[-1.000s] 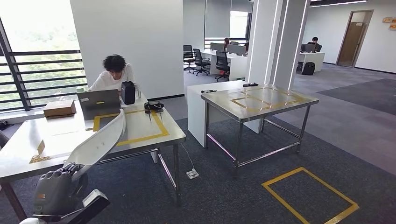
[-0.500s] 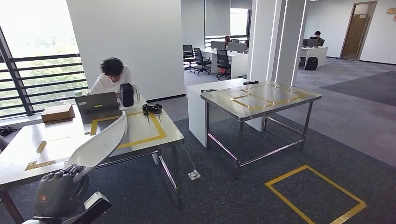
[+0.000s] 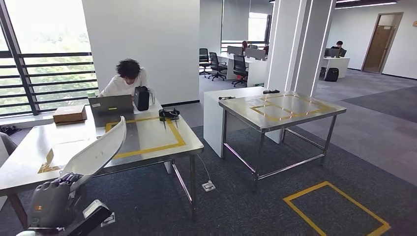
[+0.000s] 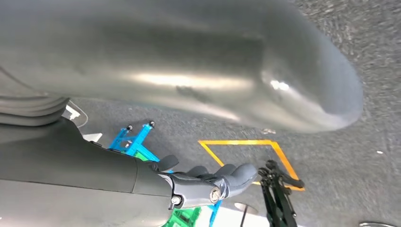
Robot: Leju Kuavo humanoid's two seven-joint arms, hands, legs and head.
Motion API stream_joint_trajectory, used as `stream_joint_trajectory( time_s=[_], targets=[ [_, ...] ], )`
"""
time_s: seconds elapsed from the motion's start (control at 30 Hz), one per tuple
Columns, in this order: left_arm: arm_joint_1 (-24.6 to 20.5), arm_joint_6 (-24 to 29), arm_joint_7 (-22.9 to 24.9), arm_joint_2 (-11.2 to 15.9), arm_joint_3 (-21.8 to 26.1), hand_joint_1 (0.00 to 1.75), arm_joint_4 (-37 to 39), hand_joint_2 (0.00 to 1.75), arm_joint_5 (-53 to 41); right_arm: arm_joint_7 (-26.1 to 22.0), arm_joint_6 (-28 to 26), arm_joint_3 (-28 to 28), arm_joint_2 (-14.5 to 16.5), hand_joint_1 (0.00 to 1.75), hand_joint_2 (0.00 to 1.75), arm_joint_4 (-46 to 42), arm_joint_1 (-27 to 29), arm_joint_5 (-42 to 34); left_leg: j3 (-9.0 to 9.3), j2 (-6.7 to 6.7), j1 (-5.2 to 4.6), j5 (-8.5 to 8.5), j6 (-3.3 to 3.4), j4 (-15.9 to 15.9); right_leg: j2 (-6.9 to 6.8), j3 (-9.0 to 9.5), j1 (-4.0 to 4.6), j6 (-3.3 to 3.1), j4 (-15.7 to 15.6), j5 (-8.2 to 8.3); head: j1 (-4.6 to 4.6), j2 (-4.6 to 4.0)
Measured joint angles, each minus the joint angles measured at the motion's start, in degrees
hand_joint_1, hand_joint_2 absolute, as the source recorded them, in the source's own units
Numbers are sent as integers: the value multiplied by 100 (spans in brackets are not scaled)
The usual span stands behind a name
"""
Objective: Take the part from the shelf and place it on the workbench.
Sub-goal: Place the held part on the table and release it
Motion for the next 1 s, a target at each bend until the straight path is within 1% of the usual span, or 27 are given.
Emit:
stream_joint_trajectory(
  time_s=[0.03, 0.07, 0.1, 0.13, 0.17, 0.2, 0.23, 0.27, 0.3, 0.37, 0.4, 0.43, 0.47, 0.5, 0.53, 0.57, 0.6, 0.63, 0.67, 0.7, 0.73, 0.77, 0.83, 0.9, 0.93, 0.97, 1.0],
  targets=[
    [16, 1, -7, -1, -1, 175, 11, 175, -2, -3, 0, 0, -4, 0, 0, 0, 3, 0, 16, -7, -9, -22, 15, 5, 4, -210, 3, 5, 327, -76, 4, 0],
    [32, 1, -12, -1, -1, 175, 22, 175, -3, -4, 0, 0, -6, 0, 0, 0, 7, 0, 37, -15, -18, -47, 21, 13, 6, -341, 7, 3, 477, -50, 5, 0],
    [42, 1, -16, -1, -1, 175, 32, 175, -5, -4, 0, 0, -7, 0, 0, 0, 10, -1, 62, -26, -23, -76, 19, 25, 7, -366, 12, -6, 415, 84, 8, 0],
    [45, 1, -19, -1, -1, 175, 37, 175, -6, -3, 0, 0, -8, 0, 0, 0, 10, -1, 95, -35, -25, -111, 11, 41, 8, -272, 20, -23, 121, 314, 9, 0],
    [42, 1, -20, -1, -1, 175, 39, 175, -7, 1, 0, 0, -10, 0, 0, 0, 10, -2, 127, -41, -26, -151, -1, 56, 10, -112, 30, -49, -291, 548, 11, 0],
    [35, 1, -22, -1, -1, 175, 41, 175, -7, 5, -1, 0, -13, 0, 0, 0, 8, -2, 150, -48, -37, -191, -22, 73, 10, 57, 48, -79, -668, 706, 10, 0],
    [28, -2, -24, -2, -1, 175, 44, 175, -7, 10, -1, 0, -16, 0, 0, 0, 7, -3, 165, -55, -45, -221, -48, 82, 10, 184, 63, -108, -939, 793, 6, 0],
    [24, -5, -25, -2, -1, 175, 46, 175, -8, 16, -2, 0, -18, 0, 0, 0, 5, -7, 169, -61, -53, -242, -76, 82, 10, 246, 78, -136, -1064, 796, 4, 0],
    [21, -8, -25, -2, -1, 175, 47, 175, -8, 21, -3, -1, -19, 0, 0, 0, 5, -12, 175, -67, -60, -253, -106, 72, 10, 269, 90, -159, -1083, 766, 1, 0],
    [15, -9, -24, 1, 0, 175, 42, 175, -9, 28, -5, -3, -14, 0, 0, 0, 4, -25, 205, -63, -64, -289, -173, 68, 10, 314, 65, -210, -1122, 752, 2, 1],
    [5, -7, -21, 4, 1, 175, 40, 175, -10, 26, -8, -5, -11, 0, 0, 0, 4, -31, 180, -54, -61, -336, -214, 148, 8, 356, 46, -244, -1148, 739, -9, 1],
    [-4, -4, -19, 8, 1, 175, 42, 175, -10, 21, -10, -5, -7, 0, 0, 0, 3, -33, 90, -44, -52, -423, -257, 339, 4, 404, 25, -277, -1173, 724, -17, 1],
    [-6, -2, -16, 12, 1, 175, 45, 175, -11, 17, -12, -6, -4, 0, 0, 0, 3, -36, -77, -32, -28, -542, -298, 646, 0, 444, 16, -304, -1185, 699, -25, 1],
    [1, -1, -16, 13, 1, 175, 55, 175, -13, 14, -14, -7, -3, 0, 0, 0, 4, -37, -303, -24, -5, -678, -335, 1036, -2, 478, 8, -322, -1186, 668, -33, 1],
    [22, -1, -16, 15, 0, 175, 65, 175, -14, 13, -15, -7, -1, 0, 0, 0, 5, -38, -534, -20, 21, -771, -366, 1397, -1, 513, 0, -325, -1186, 634, -32, 1],
    [46, -1, -17, 17, -1, 175, 77, 175, -16, 13, -17, -8, 0, 0, 0, 0, 8, -40, -704, -14, 46, -774, -390, 1623, 4, 553, -10, -317, -1185, 597, -34, 0],
    [65, -1, -17, 20, -1, 175, 87, 175, -17, 13, -20, -11, 1, 0, 0, 0, 11, -42, -776, -6, 68, -658, -409, 1639, 10, 603, -23, -301, -1184, 557, -35, 0],
    [72, 0, -16, 22, -1, 175, 93, 175, -17, 14, -22, -15, 1, 0, 0, 0, 12, -44, -726, 4, 85, -431, -419, 1414, 18, 663, -37, -279, -1182, 514, -38, 0],
    [71, -1, -16, 26, -1, 175, 96, 175, -17, 15, -25, -19, 1, 0, 0, 0, 14, -45, -587, 20, 96, -146, -421, 1022, 24, 723, -50, -250, -1182, 465, -40, 0],
    [63, -1, -16, 28, -1, 175, 99, 175, -17, 17, -27, -22, 2, 0, 0, 0, 12, -46, -425, 37, 93, 66, -414, 636, 27, 773, -54, -213, -1180, 417, -45, -1],
    [52, -3, -19, 27, -1, 175, 101, 175, -19, 22, -30, -24, 2, 0, 0, 0, 8, -47, -286, 47, 83, 180, -384, 311, 28, 802, -50, -173, -1177, 378, -49, -1],
    [47, -6, -21, 25, -1, 175, 104, 175, -21, 26, -33, -26, 5, 0, 0, 0, 5, -49, -206, 52, 69, 208, -348, 121, 28, 812, -45, -133, -1183, 355, -43, -1],
    [43, -13, -26, 19, -2, 175, 107, 175, -24, 31, -41, -29, 13, 0, 0, 0, 0, -51, -166, 40, 48, 121, -243, 29, 25, 828, -42, -65, -1188, 355, -28, 0],
    [37, -14, -17, 19, 1, 175, 103, 175, -24, 31, -46, -30, 20, 0, 0, 0, 0, -52, -104, 28, 60, 82, -151, 5, 23, 801, -55, -25, -1082, 333, -17, 1],
    [23, -13, -16, 13, 3, 175, 100, 175, -24, 31, -49, -31, 22, 0, 0, 0, -3, -52, -58, 21, 68, 63, -110, -8, 22, 706, -57, -13, -902, 279, -11, 1],
    [13, -13, -16, 4, 4, 175, 98, 175, -24, 31, -51, -31, 22, 0, 0, 0, -7, -51, -15, 17, 73, 38, -75, -19, 24, 525, -54, -3, -597, 186, -5, 0],
    [8, -13, -20, -5, 3, 175, 101, 175, -24, 31, -52, -31, 24, 0, 0, 0, -9, -51, 18, 12, 68, 8, -48, -20, 25, 286, -43, 7, -217, 65, 2, 0]
  ],
)
